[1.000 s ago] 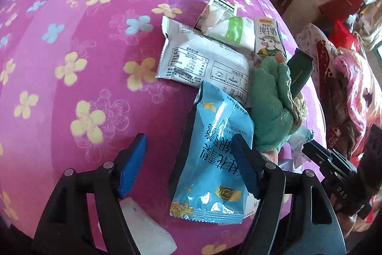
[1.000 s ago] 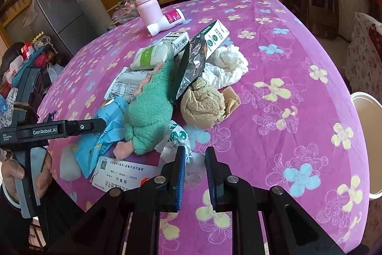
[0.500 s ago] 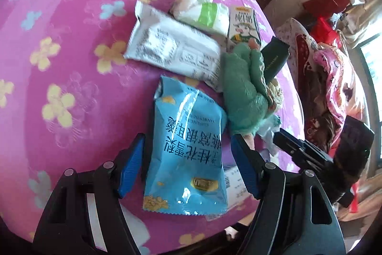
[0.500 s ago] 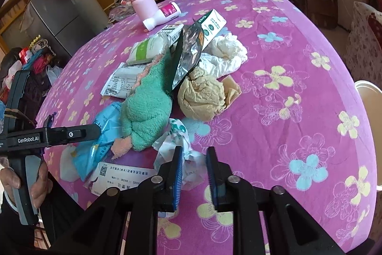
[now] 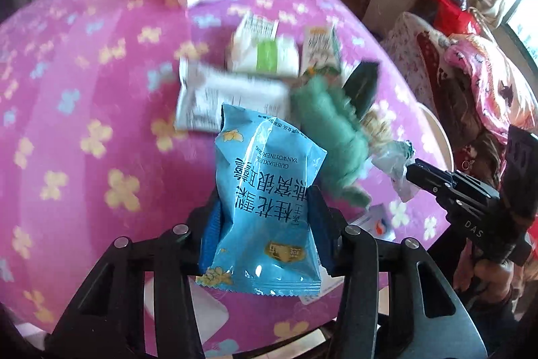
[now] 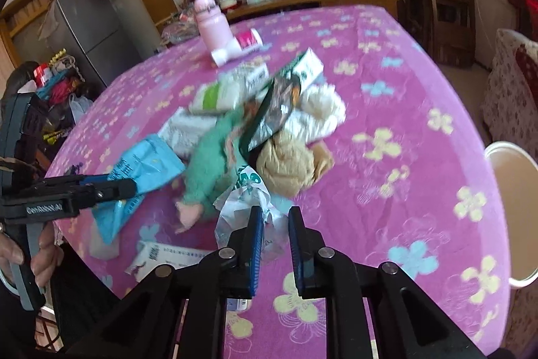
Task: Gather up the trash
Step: 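Grasp the blue snack wrapper with the left tool while the right tool grasps the clear plastic bag, then carry both items to the white bin and open both tools to drop them, then return to the table and grasp the white sponge with the left tool, then grasp the green towel with the right tool while the left tool holds the sponge, then carry sponge and towel to the white bin and open both tools over it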
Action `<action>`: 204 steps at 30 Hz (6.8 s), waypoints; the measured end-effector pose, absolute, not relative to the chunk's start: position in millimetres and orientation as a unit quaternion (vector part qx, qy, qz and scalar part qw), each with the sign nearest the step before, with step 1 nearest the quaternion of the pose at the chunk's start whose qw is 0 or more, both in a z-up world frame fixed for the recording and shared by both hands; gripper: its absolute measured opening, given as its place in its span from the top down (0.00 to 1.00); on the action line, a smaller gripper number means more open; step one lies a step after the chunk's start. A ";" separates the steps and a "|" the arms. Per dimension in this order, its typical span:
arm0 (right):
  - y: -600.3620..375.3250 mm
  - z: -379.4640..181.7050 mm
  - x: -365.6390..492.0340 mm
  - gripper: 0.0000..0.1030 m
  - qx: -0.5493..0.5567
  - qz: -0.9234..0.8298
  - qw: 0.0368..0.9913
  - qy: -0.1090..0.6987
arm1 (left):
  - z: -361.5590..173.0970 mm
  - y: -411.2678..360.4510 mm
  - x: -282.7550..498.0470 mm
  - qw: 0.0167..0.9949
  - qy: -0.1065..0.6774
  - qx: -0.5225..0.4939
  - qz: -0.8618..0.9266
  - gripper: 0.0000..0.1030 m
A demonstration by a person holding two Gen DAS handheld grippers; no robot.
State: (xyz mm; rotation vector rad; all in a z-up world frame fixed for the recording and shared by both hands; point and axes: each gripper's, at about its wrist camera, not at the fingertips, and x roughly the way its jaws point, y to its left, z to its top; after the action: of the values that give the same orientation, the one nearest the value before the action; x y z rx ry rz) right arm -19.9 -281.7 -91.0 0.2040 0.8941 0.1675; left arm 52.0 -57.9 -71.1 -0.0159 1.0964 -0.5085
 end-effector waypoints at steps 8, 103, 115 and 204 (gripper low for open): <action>-312.8 -63.6 -31.4 0.86 0.101 0.052 0.909 0.400 | -25.0 -89.3 41.7 0.842 0.472 0.014 -0.262 0.55; -270.4 -81.6 -33.0 0.35 0.080 0.054 0.888 0.450 | -81.4 -17.2 -21.1 0.872 0.481 0.011 -0.089 0.31; -247.8 -90.8 -19.7 0.34 0.065 0.078 0.880 0.463 | -117.2 -11.9 -9.4 0.863 0.499 -0.018 -0.078 0.32; -369.0 -59.9 -39.7 0.55 0.132 0.019 0.901 0.413 | -56.2 -189.7 40.9 0.872 0.435 0.069 -0.211 0.66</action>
State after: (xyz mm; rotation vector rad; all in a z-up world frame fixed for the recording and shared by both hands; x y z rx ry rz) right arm -39.7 -369.0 -59.9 0.2721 0.8550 0.0395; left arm 40.9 -189.7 -56.2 0.1447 0.9098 -0.4417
